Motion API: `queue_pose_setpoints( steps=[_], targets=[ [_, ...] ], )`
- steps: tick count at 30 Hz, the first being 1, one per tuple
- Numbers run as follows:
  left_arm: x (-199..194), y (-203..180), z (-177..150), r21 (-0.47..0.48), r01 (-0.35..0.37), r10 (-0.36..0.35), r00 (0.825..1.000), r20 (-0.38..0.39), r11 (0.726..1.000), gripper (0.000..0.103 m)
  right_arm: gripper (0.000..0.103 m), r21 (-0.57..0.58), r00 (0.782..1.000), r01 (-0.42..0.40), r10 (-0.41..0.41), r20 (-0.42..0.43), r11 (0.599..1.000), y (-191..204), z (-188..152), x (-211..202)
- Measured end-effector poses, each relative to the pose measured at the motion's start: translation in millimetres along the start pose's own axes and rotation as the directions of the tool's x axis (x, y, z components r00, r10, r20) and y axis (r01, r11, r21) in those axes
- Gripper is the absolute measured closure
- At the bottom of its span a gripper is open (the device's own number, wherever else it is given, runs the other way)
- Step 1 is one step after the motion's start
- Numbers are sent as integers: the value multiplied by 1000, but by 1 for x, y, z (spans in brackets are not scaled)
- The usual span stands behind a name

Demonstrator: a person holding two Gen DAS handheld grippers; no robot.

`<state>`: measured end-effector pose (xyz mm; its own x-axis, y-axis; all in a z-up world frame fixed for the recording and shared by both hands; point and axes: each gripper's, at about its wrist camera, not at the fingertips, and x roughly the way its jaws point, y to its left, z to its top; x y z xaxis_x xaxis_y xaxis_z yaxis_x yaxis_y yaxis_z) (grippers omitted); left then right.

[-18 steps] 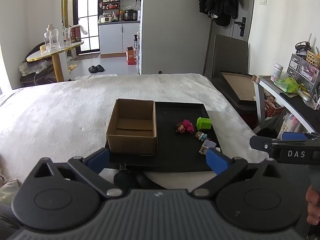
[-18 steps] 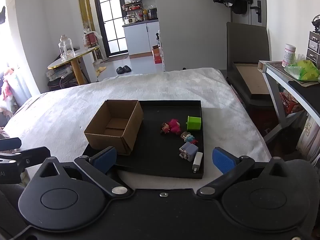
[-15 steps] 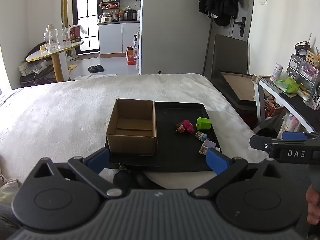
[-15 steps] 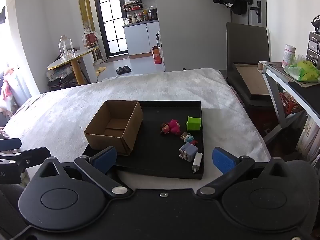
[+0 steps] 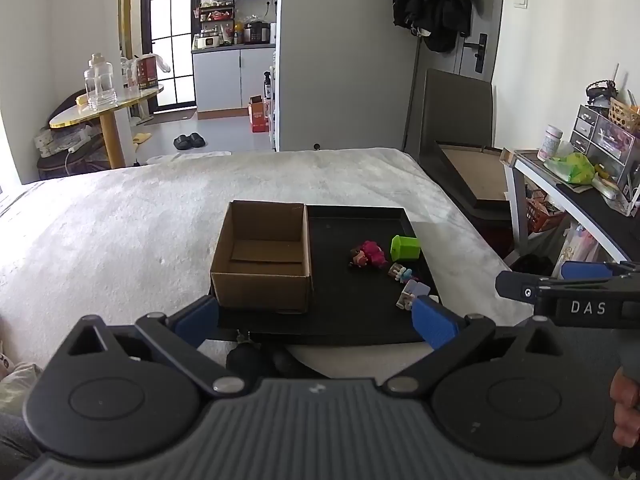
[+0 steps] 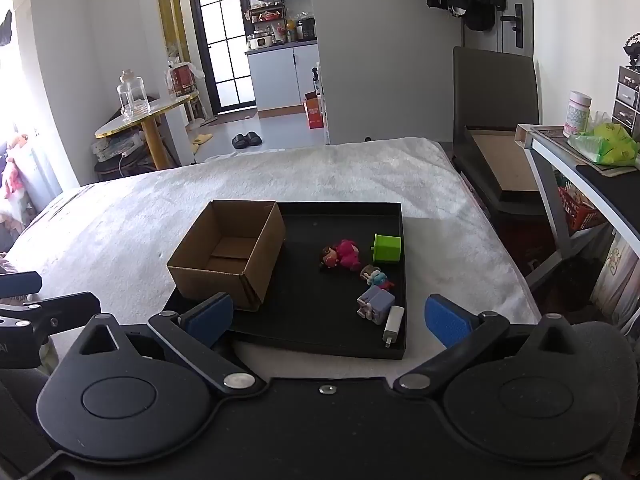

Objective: Organize rigid objects

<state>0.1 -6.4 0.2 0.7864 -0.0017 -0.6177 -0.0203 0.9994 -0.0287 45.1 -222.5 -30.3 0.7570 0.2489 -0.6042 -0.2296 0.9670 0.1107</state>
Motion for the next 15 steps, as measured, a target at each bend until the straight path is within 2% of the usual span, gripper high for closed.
queue_pose_setpoints(
  steps=[15],
  targets=[
    [1, -2, 0, 0, 8, -8, 1000, -3, 1000, 0, 0, -2, 1000, 3, -3, 1, 1000, 1, 0, 0]
  ],
)
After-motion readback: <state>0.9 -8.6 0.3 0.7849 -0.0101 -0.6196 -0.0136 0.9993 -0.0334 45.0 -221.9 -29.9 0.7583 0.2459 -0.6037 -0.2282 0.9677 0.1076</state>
